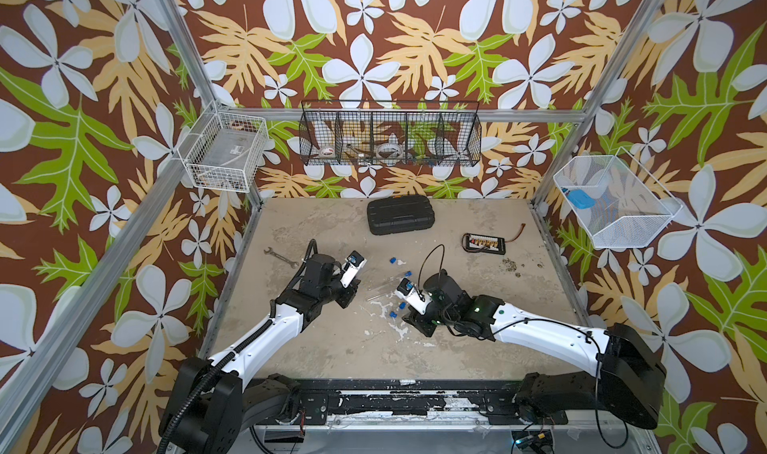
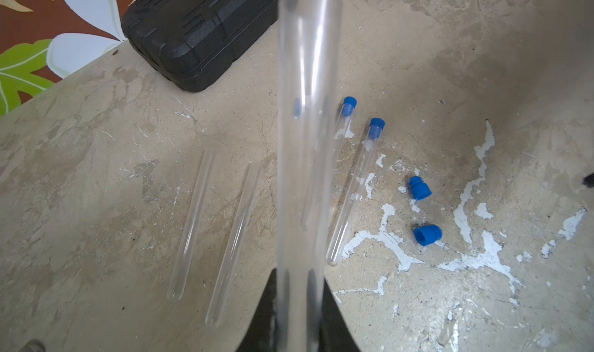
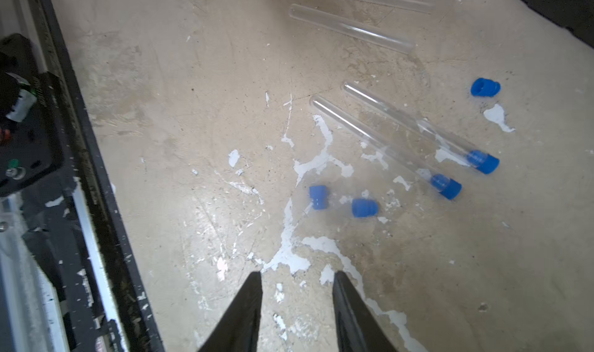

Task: Insert stoppers into test tubes
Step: Pick up the stopper from the center of the board.

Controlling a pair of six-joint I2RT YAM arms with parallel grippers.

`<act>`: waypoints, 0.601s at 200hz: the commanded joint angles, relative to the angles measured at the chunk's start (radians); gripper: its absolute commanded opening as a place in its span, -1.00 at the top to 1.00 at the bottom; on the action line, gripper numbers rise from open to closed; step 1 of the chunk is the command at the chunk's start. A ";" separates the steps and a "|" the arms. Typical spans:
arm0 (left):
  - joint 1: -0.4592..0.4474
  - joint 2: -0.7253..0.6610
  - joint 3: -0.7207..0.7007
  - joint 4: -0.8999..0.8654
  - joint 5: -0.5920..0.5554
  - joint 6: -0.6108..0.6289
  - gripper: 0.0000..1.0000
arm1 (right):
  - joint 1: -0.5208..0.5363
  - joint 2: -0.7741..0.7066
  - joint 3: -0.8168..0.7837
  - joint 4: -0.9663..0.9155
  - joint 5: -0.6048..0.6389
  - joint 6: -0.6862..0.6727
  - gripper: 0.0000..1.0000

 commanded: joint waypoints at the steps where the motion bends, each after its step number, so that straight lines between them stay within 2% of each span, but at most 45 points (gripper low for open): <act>1: 0.002 -0.011 -0.006 0.034 -0.004 -0.026 1.00 | 0.002 0.020 0.003 0.035 0.063 -0.100 0.22; 20: 0.002 -0.015 -0.009 0.034 -0.003 -0.025 1.00 | 0.000 0.055 0.032 0.003 0.142 -0.056 0.24; 34: 0.002 -0.016 -0.009 0.035 0.000 -0.028 1.00 | 0.000 0.072 0.055 -0.006 0.194 0.035 0.25; 50: 0.002 -0.022 -0.009 0.041 -0.001 -0.044 1.00 | 0.000 0.087 0.084 -0.017 0.243 0.197 0.26; 69: 0.002 -0.035 -0.012 0.050 -0.007 -0.071 1.00 | 0.000 0.127 0.150 -0.102 0.327 0.470 0.25; 86: 0.002 -0.052 -0.018 0.051 -0.025 -0.088 1.00 | 0.001 0.171 0.209 -0.174 0.333 0.662 0.29; 120: 0.002 -0.099 -0.040 0.050 -0.045 -0.100 1.00 | 0.002 0.216 0.229 -0.171 0.345 0.910 0.23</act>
